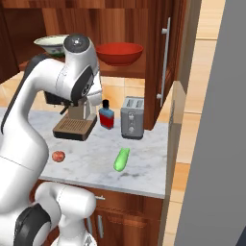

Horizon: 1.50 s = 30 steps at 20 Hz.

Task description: Pick both bowls and place them on the counter. Then place the corn in one bowl and place the peach in the other bowl.

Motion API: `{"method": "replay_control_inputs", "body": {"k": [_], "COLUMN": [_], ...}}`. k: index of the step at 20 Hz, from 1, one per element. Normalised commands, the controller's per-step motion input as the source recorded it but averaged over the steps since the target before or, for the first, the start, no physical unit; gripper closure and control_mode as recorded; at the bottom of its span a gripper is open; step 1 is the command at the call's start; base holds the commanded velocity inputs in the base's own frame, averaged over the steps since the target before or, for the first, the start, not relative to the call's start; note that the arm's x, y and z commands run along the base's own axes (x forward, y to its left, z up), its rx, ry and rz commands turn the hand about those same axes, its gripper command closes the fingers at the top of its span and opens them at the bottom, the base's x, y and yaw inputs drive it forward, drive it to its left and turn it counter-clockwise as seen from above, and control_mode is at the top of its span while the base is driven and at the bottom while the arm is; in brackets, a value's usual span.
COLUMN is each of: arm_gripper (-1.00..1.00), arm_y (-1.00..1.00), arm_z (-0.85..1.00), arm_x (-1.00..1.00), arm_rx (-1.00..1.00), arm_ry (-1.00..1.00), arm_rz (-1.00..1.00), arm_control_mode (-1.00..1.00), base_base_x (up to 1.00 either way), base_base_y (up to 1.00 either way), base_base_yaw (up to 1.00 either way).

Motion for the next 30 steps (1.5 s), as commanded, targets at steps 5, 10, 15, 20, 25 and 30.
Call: {"method": "replay_control_inputs", "body": {"k": [5,10,15,20,25,30], "arm_gripper": [-1.00,-1.00,-1.00,-1.00,-1.00,-1.00], "arm_y": [-0.15,-0.11,-0.05,0.00,0.00,0.00], "arm_z": [0.30,0.29,0.23,0.14,0.10,0.00], "arm_x": [0.05,0.18,0.34,0.44,0.54,0.56], "arm_rx": [0.02,0.05,0.11,0.11,0.04,0.02], "arm_ry": [-0.14,-0.11,-0.03,0.00,0.00,0.03], "arm_rz": [-0.10,-0.05,0.00,0.00,0.00,0.00], "arm_control_mode": [-1.00,-1.00,-1.00,-1.00,-1.00,-1.00], "base_base_x": [0.00,0.00,0.00,0.00,0.00,0.00], "base_base_y": [0.00,0.00,0.00,0.00,0.00,0.00], "base_base_yaw": [0.00,0.00,0.00,0.00,0.00,0.00]}}
